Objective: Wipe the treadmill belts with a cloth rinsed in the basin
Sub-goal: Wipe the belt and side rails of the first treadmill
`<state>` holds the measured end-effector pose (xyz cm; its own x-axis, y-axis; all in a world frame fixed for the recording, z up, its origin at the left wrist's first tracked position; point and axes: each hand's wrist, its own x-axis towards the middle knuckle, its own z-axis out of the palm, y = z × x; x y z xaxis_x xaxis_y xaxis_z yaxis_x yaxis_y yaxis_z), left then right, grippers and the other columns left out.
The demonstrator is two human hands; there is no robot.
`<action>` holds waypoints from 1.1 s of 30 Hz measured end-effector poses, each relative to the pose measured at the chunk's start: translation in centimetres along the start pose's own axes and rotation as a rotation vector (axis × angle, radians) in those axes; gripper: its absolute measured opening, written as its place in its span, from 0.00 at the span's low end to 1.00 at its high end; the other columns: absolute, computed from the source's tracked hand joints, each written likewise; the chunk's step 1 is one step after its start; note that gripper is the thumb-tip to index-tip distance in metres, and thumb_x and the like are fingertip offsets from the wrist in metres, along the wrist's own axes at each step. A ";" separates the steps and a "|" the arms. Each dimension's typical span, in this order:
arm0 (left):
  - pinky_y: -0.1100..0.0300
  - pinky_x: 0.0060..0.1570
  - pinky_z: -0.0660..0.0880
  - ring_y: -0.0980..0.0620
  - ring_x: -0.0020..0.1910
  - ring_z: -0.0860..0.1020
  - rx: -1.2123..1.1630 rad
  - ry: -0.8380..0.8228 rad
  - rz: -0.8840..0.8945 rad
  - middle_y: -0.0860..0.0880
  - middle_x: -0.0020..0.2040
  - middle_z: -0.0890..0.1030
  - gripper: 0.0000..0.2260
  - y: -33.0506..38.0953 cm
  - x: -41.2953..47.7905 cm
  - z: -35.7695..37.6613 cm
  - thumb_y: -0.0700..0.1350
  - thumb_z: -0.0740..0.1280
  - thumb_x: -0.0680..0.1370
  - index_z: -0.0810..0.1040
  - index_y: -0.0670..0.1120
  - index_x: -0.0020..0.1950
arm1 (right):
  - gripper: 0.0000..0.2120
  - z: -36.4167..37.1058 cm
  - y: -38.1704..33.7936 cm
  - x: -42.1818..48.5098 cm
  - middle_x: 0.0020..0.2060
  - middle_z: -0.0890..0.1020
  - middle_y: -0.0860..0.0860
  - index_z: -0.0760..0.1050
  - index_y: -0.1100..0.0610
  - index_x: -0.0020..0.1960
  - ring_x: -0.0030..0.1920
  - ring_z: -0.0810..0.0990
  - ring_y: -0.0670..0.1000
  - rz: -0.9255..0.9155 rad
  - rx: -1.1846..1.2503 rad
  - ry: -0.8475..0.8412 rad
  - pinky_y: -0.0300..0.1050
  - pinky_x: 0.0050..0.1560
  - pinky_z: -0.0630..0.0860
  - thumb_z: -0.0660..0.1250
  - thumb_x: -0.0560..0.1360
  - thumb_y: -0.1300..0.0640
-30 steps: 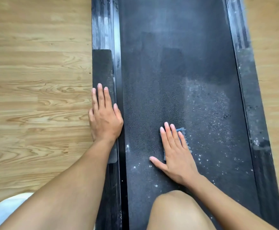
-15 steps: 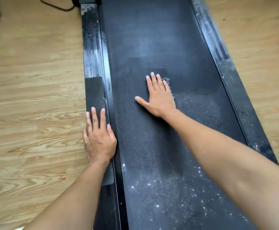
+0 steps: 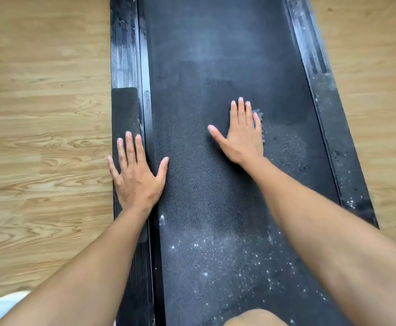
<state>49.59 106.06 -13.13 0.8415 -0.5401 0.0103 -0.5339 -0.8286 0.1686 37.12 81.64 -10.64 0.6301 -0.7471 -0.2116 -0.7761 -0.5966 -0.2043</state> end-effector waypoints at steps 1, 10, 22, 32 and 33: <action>0.39 0.82 0.45 0.50 0.85 0.44 0.007 0.016 -0.002 0.51 0.87 0.46 0.40 -0.1 0.0 0.0 0.71 0.52 0.82 0.50 0.48 0.86 | 0.50 -0.8 -0.1 2.6 0.85 0.44 0.52 0.44 0.56 0.86 0.85 0.40 0.52 0.000 0.018 -0.006 0.55 0.83 0.41 0.44 0.77 0.23; 0.38 0.82 0.49 0.50 0.85 0.46 -0.019 0.033 -0.013 0.51 0.87 0.48 0.40 0.3 -0.1 -0.7 0.71 0.54 0.82 0.53 0.49 0.86 | 0.46 1.3 3.8 -13.8 0.85 0.40 0.52 0.41 0.56 0.86 0.84 0.38 0.52 -0.111 -0.032 -0.066 0.55 0.84 0.43 0.48 0.81 0.27; 0.37 0.81 0.49 0.48 0.86 0.47 0.009 0.075 0.003 0.50 0.87 0.48 0.39 0.0 0.0 -0.1 0.69 0.55 0.82 0.53 0.47 0.86 | 0.53 -1.5 3.5 2.6 0.85 0.44 0.54 0.44 0.57 0.86 0.85 0.40 0.52 0.013 -0.017 0.011 0.55 0.83 0.42 0.43 0.75 0.20; 0.37 0.81 0.50 0.49 0.86 0.46 0.023 0.044 0.005 0.50 0.87 0.48 0.40 0.3 0.0 -0.5 0.70 0.53 0.81 0.53 0.48 0.86 | 0.48 1.8 8.6 -20.1 0.85 0.37 0.49 0.40 0.55 0.86 0.84 0.37 0.50 -0.043 -0.089 -0.109 0.52 0.83 0.41 0.46 0.78 0.25; 0.38 0.81 0.50 0.49 0.86 0.46 0.024 0.040 0.005 0.50 0.87 0.48 0.40 0.4 -0.1 -0.5 0.70 0.53 0.81 0.53 0.48 0.86 | 0.48 2.2 9.1 -22.4 0.85 0.38 0.49 0.41 0.55 0.86 0.84 0.38 0.51 -0.031 -0.089 -0.122 0.52 0.83 0.42 0.47 0.78 0.25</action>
<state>49.33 105.82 -12.55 0.8413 -0.5382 0.0508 -0.5394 -0.8294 0.1451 15.99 93.60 -9.88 0.6483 -0.6899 -0.3221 -0.7519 -0.6466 -0.1282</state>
